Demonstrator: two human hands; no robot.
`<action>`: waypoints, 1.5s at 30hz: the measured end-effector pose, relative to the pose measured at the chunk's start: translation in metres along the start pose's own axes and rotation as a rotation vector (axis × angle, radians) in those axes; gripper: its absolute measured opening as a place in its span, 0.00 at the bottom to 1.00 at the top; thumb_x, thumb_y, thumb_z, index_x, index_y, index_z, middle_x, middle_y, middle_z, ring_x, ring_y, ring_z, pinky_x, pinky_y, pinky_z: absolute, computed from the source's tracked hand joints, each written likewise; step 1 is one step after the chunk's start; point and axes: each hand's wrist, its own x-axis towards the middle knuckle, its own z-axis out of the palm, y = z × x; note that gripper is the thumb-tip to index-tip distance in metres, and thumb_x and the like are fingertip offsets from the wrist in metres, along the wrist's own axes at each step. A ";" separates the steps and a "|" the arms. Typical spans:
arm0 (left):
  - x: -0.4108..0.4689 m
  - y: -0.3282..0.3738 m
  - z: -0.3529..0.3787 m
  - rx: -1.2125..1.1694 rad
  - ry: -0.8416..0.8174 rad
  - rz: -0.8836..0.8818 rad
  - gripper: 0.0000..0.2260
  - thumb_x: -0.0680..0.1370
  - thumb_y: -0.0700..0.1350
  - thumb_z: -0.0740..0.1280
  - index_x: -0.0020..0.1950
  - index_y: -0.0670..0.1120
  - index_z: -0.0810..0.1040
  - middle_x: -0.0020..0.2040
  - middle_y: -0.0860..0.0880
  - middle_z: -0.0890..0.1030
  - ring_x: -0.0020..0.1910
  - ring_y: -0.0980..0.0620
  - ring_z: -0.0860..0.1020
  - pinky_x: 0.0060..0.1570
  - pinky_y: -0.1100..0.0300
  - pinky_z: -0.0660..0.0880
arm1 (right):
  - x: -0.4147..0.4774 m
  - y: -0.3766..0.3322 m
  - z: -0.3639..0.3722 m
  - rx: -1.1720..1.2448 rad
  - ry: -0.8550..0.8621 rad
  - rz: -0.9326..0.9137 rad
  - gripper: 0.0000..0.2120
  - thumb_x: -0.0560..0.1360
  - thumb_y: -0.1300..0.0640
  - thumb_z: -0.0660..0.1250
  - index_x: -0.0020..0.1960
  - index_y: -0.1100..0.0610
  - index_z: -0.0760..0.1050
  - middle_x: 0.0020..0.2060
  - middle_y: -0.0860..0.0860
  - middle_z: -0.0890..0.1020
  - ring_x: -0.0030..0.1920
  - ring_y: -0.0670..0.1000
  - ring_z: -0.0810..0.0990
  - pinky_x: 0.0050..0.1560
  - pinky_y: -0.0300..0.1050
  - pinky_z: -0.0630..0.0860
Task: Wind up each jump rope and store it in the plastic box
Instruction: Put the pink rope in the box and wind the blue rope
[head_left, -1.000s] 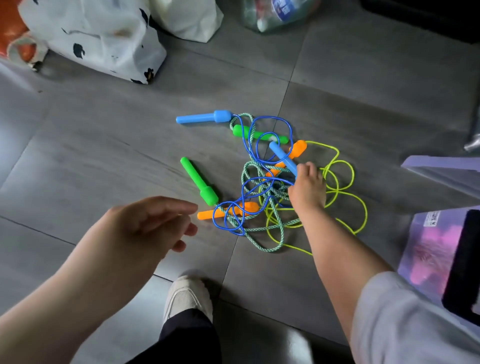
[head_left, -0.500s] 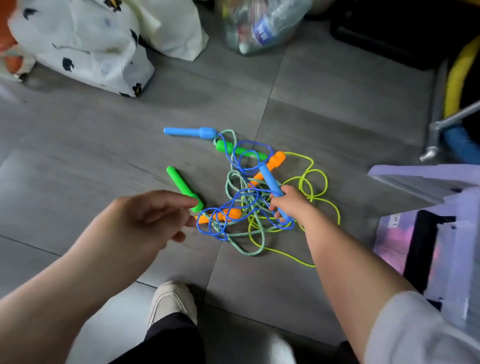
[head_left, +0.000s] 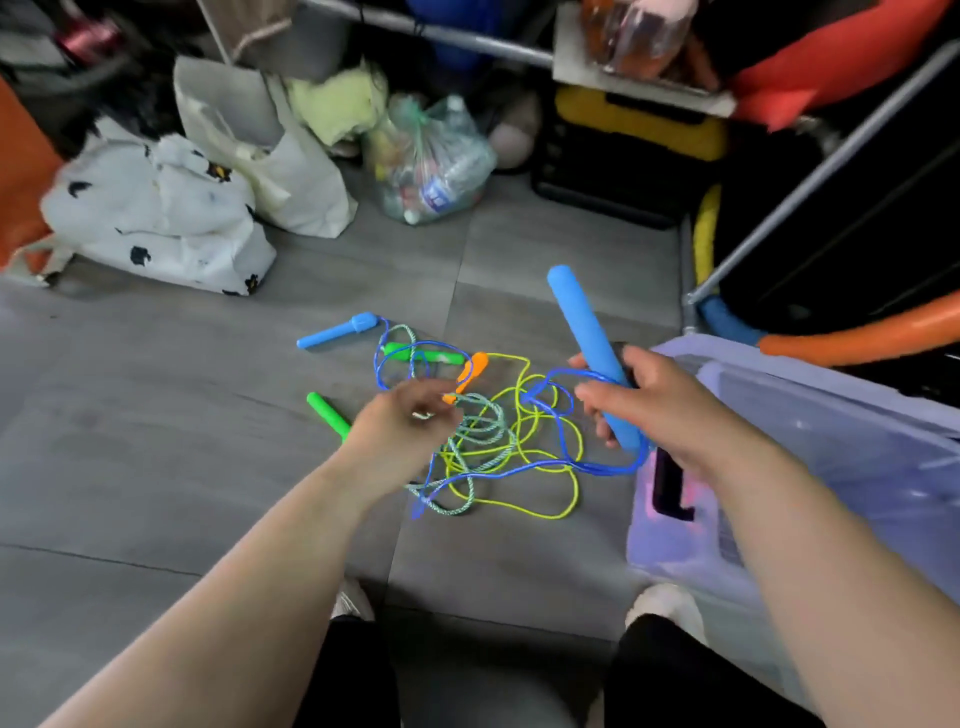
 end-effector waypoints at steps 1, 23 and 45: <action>-0.007 0.008 0.008 -0.028 -0.044 0.040 0.08 0.75 0.39 0.63 0.51 0.50 0.76 0.46 0.53 0.78 0.36 0.60 0.76 0.42 0.68 0.73 | -0.016 -0.005 0.000 0.028 -0.003 -0.004 0.09 0.73 0.64 0.63 0.45 0.50 0.71 0.30 0.49 0.73 0.25 0.47 0.71 0.30 0.38 0.70; -0.044 0.011 0.056 0.103 -0.332 0.094 0.14 0.69 0.52 0.68 0.53 0.53 0.73 0.45 0.53 0.75 0.42 0.56 0.73 0.47 0.62 0.71 | -0.041 0.013 0.028 0.479 0.150 -0.152 0.07 0.74 0.56 0.63 0.40 0.46 0.76 0.37 0.48 0.79 0.38 0.45 0.75 0.36 0.34 0.70; 0.201 -0.152 -0.056 0.802 0.062 -0.372 0.16 0.79 0.42 0.56 0.67 0.45 0.69 0.66 0.44 0.72 0.61 0.41 0.73 0.55 0.57 0.70 | 0.196 0.187 0.124 -0.336 0.007 0.239 0.08 0.75 0.55 0.61 0.52 0.55 0.72 0.42 0.53 0.76 0.42 0.55 0.74 0.43 0.46 0.70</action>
